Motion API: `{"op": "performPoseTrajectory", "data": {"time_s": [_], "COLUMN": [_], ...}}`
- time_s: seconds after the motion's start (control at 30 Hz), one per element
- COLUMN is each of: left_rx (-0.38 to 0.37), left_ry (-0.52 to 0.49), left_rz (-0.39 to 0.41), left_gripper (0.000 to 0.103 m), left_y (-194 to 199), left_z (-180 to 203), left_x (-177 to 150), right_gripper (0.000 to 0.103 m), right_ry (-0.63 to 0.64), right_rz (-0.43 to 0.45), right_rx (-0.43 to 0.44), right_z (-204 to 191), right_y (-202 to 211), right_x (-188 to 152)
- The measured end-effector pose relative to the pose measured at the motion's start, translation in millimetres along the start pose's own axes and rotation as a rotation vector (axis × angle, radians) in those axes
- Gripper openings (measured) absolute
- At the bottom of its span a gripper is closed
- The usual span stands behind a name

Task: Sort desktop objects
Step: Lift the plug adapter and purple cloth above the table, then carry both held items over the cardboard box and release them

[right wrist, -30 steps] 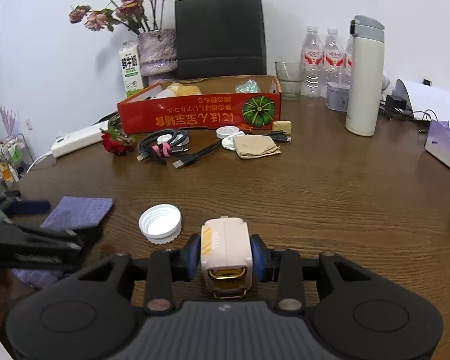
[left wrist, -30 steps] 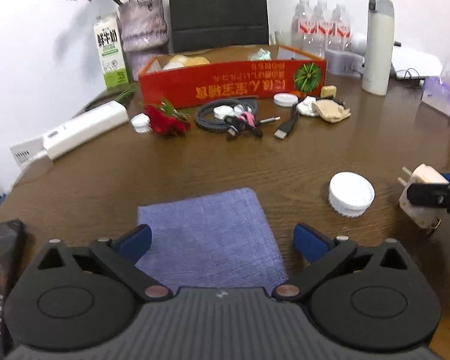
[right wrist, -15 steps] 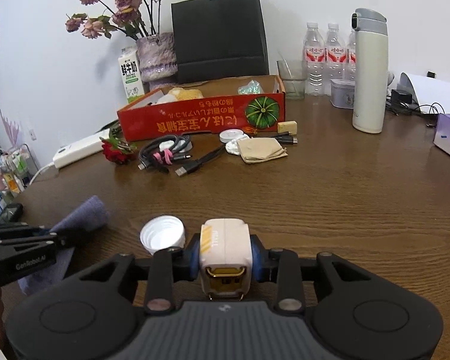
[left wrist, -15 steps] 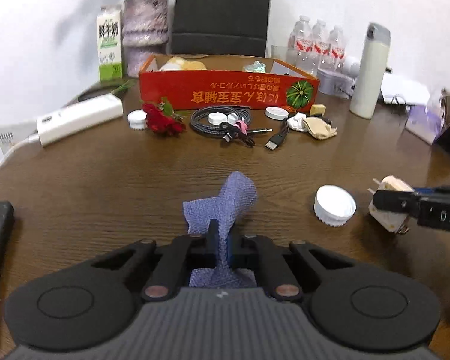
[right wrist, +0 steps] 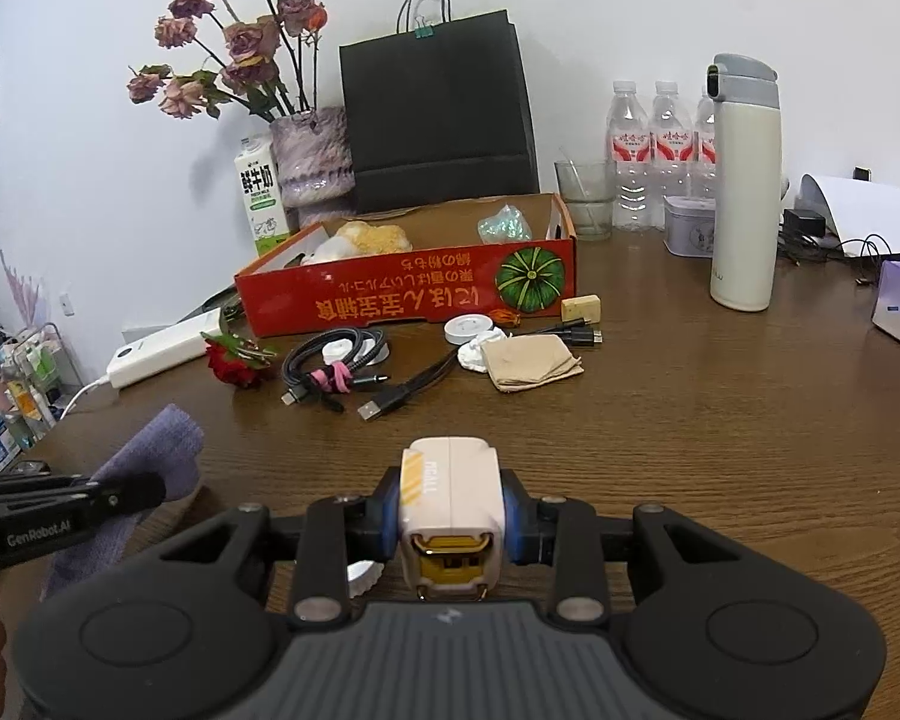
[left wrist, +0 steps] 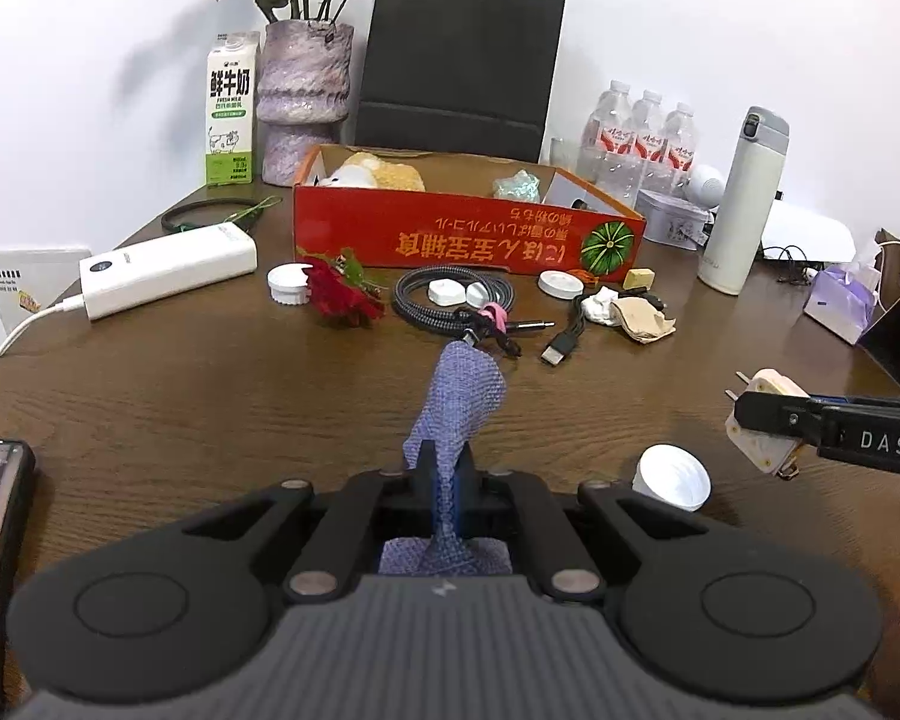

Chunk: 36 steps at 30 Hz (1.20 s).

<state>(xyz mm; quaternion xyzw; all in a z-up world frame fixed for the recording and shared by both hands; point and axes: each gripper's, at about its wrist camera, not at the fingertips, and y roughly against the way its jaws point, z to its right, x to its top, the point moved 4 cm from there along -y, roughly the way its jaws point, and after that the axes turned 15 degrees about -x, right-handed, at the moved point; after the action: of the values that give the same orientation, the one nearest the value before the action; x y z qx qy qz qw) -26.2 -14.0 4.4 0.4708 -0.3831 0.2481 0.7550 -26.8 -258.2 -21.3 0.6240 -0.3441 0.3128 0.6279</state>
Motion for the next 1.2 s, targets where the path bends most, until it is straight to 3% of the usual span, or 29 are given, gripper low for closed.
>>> {"op": "performPoseTrajectory", "data": {"time_s": [0.4, 0.5, 0.6, 0.7, 0.8, 0.87, 0.97, 1.0, 1.07, 1.1, 1.13, 1.2], "left_rx": [-0.015, -0.075, -0.089, -0.09, -0.112, -0.102, -0.094, -0.073, -0.059, -0.078, -0.102, -0.144], "left_ry": [0.007, 0.007, -0.026, -0.023, 0.058, 0.118, 0.111, 0.115, 0.126, 0.132, 0.139, 0.135], "left_rz": [0.013, 0.044, 0.065, 0.051, -0.02, -0.064, -0.15, -0.172, -0.208, -0.206, -0.193, -0.182], "left_gripper": [0.005, 0.005, 0.005, 0.005, 0.005, 0.005, 0.006, 0.01, 0.03, 0.049, 0.06, 0.068], "left_y": [-2.5, -4.8, -20.3, -56.0, -119.7, -165.9, -237.7, -259.3, -290.4, -297.3, -299.7, -298.1], "left_z": [-4.4, -11.1, -24.0, -41.5, -61.5, -71.9, -80.1, -84.4, -93.4, -96.6, -99.1, -103.9], "left_x": [10.1, 45.0, 104.9, 170.2, 222.1, 239.4, 245.2, 244.2, 242.9, 243.7, 245.0, 250.5], "right_gripper": [0.031, 0.031, 0.031, 0.031, 0.031, 0.031, 0.031, 0.031, 0.031, 0.031, 0.031, 0.034], "right_ry": [-0.037, -0.054, -0.051, -0.068, -0.082, -0.087, -0.116, -0.132, -0.12, -0.103, -0.098, -0.111], "right_rz": [0.024, 0.025, 0.086, 0.116, 0.09, 0.038, -0.091, -0.14, -0.187, -0.204, -0.233, -0.291], "right_rx": [0.005, 0.033, 0.059, 0.091, 0.128, 0.129, 0.112, 0.11, 0.077, 0.054, 0.041, 0.04], "right_z": [2.6, 3.7, -0.5, -9.8, -25.5, -37.8, -50.6, -53.2, -60.1, -63.3, -65.1, -65.7], "right_y": [0.5, -2.8, -10.1, -40.0, -93.0, -144.1, -222.4, -247.6, -287.3, -304.2, -320.6, -344.5], "right_x": [8.3, 28.9, 72.1, 130.4, 183.8, 215.2, 239.0, 243.4, 248.2, 249.4, 249.2, 245.9]}}
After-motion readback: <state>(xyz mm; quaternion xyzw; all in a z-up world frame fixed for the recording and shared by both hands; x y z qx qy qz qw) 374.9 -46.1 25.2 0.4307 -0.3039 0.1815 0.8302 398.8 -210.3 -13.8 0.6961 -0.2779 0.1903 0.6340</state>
